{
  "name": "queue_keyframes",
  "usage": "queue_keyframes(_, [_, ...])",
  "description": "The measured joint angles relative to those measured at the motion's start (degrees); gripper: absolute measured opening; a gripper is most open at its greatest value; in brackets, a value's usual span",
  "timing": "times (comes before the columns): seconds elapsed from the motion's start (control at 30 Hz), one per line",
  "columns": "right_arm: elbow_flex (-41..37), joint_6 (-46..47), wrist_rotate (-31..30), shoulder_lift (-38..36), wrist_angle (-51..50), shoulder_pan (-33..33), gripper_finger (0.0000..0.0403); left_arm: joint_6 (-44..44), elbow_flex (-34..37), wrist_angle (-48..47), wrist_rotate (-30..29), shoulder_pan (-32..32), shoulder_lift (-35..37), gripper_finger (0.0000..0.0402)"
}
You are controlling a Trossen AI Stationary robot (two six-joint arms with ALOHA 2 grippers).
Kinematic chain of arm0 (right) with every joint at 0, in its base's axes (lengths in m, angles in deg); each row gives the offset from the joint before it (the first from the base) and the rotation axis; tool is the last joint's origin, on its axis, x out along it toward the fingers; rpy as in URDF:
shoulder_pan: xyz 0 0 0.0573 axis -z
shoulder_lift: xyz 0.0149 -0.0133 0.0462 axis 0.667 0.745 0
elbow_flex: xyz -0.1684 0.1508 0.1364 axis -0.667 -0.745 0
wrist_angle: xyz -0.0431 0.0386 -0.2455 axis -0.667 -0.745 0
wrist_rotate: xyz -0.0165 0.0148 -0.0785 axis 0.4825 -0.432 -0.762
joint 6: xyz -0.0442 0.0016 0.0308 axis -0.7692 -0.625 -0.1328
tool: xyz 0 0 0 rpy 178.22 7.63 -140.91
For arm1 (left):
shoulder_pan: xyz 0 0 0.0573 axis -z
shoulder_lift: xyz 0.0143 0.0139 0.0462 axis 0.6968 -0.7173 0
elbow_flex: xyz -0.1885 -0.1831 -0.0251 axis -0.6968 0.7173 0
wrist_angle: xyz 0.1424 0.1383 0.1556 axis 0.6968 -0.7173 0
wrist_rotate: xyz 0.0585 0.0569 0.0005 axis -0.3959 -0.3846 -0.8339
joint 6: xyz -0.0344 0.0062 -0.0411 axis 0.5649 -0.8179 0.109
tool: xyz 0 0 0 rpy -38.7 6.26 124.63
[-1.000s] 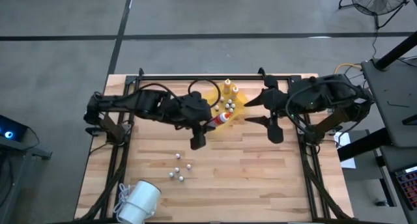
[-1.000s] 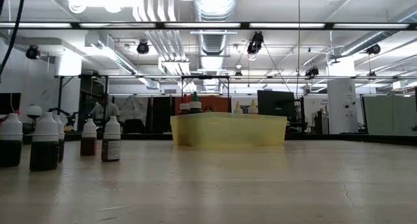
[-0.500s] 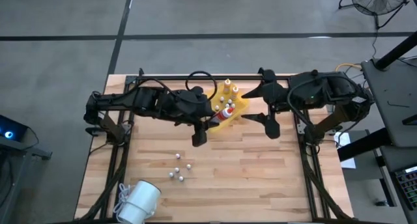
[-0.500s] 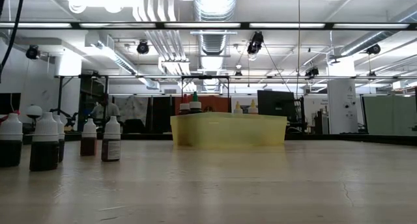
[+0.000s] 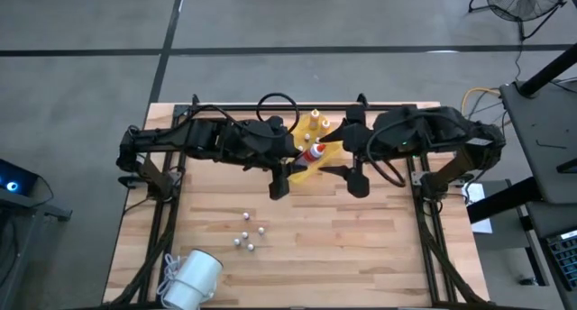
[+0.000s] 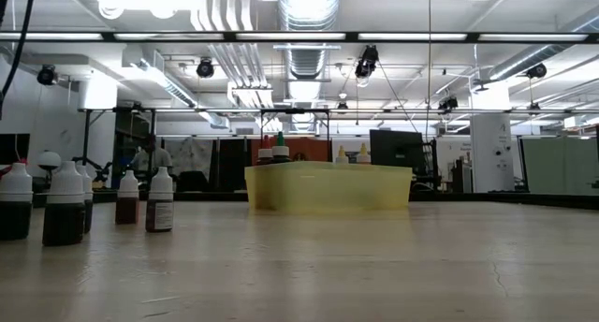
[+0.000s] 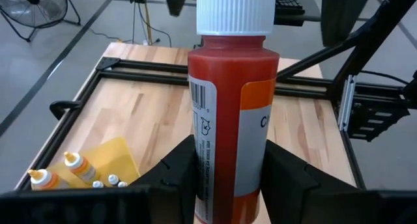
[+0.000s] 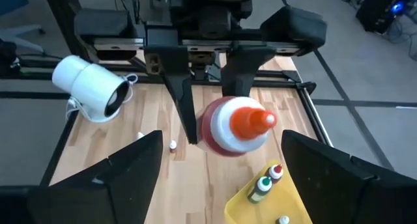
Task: Pick & Place food coloring
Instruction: Put the large orange food coloring bottle into the yellow bin
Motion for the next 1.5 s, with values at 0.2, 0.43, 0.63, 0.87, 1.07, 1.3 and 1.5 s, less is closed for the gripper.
queue_keyframes(0.2, [0.00, -0.17, -0.04, 0.27, 1.52, 0.49, 0.0298, 0.02, 0.02, -0.02, 0.02, 0.04, 0.00, 0.0112])
queue_keyframes(0.43, [0.00, 0.23, 1.87, 0.30, 2.38, 1.55, 0.0287, 0.07, 0.02, -0.02, 1.01, 0.07, -0.02, 0.0112])
queue_keyframes(0.63, [0.00, 1.15, 3.52, 0.44, 2.63, 2.64, 0.0273, -0.02, 0.02, -0.02, 1.10, 0.07, -0.02, 0.0112])
queue_keyframes(0.87, [-0.40, 1.83, 6.05, 0.44, 2.30, 3.54, 0.0251, -0.26, 0.04, -0.02, 1.12, 0.07, -0.02, 0.0112])
queue_keyframes(1.07, [-0.58, 1.81, 7.52, 0.44, 2.34, 4.30, 0.0232, -0.30, 0.04, 0.00, 1.12, 0.07, -0.03, 0.0112])
queue_keyframes(1.3, [-0.66, 1.67, 8.30, 0.44, 2.30, 4.51, 0.0189, -0.33, 0.04, -0.02, 1.12, 0.07, -0.04, 0.0112])
queue_keyframes(1.5, [-0.66, 1.55, 10.26, 0.44, 2.28, 5.09, 0.0126, -0.45, 0.04, 0.01, 1.11, 0.04, -0.04, 0.0112])
